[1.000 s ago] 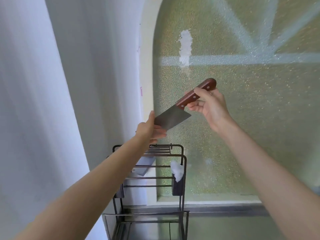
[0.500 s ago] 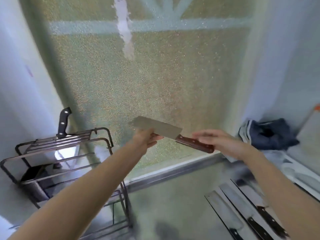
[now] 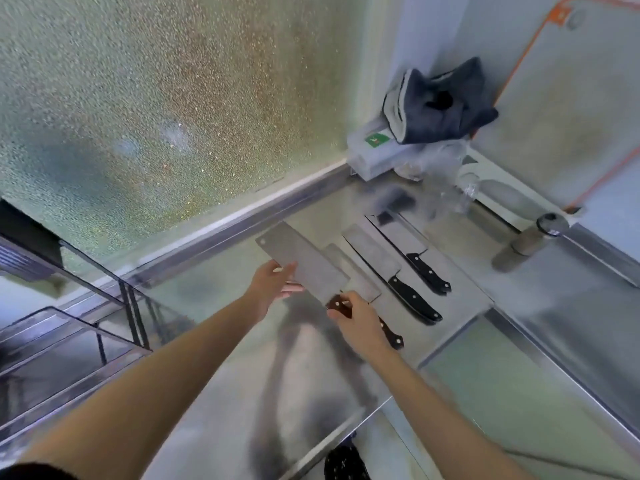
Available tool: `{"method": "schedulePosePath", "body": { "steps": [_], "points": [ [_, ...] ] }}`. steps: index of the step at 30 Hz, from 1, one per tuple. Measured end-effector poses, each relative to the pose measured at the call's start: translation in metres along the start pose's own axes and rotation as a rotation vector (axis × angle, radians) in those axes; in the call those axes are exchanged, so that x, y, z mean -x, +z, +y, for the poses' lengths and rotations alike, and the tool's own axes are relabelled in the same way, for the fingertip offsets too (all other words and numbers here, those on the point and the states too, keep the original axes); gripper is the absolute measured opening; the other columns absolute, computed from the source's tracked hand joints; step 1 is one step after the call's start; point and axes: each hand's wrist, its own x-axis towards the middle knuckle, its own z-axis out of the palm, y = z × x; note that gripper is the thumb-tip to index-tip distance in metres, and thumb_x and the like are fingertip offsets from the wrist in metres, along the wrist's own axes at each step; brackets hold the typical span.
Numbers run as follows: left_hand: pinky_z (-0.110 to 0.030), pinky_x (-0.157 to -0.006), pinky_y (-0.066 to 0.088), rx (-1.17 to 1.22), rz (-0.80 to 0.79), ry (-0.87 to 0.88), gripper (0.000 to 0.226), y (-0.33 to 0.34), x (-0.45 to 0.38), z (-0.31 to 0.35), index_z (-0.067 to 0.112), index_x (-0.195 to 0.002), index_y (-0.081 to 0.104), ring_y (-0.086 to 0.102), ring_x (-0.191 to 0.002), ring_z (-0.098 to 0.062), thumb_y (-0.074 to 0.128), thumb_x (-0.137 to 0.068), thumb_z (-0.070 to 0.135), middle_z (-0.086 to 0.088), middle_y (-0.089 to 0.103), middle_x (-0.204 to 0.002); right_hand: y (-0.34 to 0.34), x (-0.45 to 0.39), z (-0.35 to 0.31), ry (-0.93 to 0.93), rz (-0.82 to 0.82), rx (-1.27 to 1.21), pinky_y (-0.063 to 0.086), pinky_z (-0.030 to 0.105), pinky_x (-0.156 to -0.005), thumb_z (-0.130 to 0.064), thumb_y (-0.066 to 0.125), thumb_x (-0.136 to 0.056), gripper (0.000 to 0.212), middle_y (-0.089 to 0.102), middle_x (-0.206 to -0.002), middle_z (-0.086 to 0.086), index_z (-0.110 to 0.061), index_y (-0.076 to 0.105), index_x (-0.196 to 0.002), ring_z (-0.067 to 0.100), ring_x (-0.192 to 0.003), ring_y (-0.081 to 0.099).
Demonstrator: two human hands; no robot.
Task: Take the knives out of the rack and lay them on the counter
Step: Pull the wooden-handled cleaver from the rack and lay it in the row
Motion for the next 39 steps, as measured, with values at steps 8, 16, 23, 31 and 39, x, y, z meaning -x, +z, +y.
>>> {"method": "schedulePosePath", "body": {
  "steps": [8,16,23,31,39],
  "points": [
    [-0.043,-0.107,0.035,-0.908,-0.044,0.039,0.084,-0.011,-0.022,-0.101,0.014,-0.135,0.037,0.037,-0.132,-0.03,0.074,-0.066,0.045,-0.011,0.042,-0.141,0.04,0.01,0.057,0.156,0.061,0.204,0.044,0.039,-0.091,-0.024,0.059,-0.086,0.027,0.064,-0.111,0.01,-0.011,0.051,-0.109,0.029,-0.104,0.057],
    [-0.048,-0.118,0.013,-1.177,-0.129,0.114,0.1,-0.02,-0.019,-0.125,0.017,-0.147,0.002,-0.003,-0.146,-0.03,0.065,-0.076,0.048,-0.011,-0.007,-0.159,0.054,0.007,0.063,0.169,0.129,0.314,0.04,0.039,-0.092,-0.024,0.055,-0.088,0.03,0.061,-0.114,0.013,-0.01,0.048,-0.114,0.03,-0.105,0.054],
    [-0.047,-0.119,0.011,-1.171,-0.127,0.118,0.1,-0.021,-0.02,-0.128,0.019,-0.147,-0.001,-0.006,-0.147,-0.027,0.063,-0.077,0.049,-0.008,-0.011,-0.159,0.055,0.0,0.061,0.189,0.153,0.345,0.04,0.037,-0.093,-0.025,0.055,-0.089,0.032,0.06,-0.115,0.012,-0.01,0.046,-0.117,0.028,-0.105,0.054],
    [-0.048,-0.12,0.01,-1.188,-0.139,0.125,0.101,-0.022,-0.022,-0.132,0.018,-0.147,-0.004,-0.008,-0.146,-0.027,0.061,-0.078,0.051,-0.008,-0.013,-0.158,0.057,0.001,0.062,0.141,0.169,0.379,0.041,0.037,-0.093,-0.024,0.052,-0.091,0.031,0.047,-0.121,0.01,-0.008,0.051,-0.118,0.026,-0.108,0.047],
    [-0.047,-0.12,0.011,-1.192,-0.139,0.139,0.1,-0.022,-0.021,-0.132,0.019,-0.147,-0.003,-0.007,-0.147,-0.027,0.06,-0.078,0.052,-0.008,-0.012,-0.159,0.06,-0.001,0.071,0.131,0.219,0.461,0.045,0.034,-0.083,-0.028,0.052,-0.091,0.029,0.049,-0.115,0.008,-0.007,0.059,-0.109,0.024,-0.106,0.043]
  ]
}}
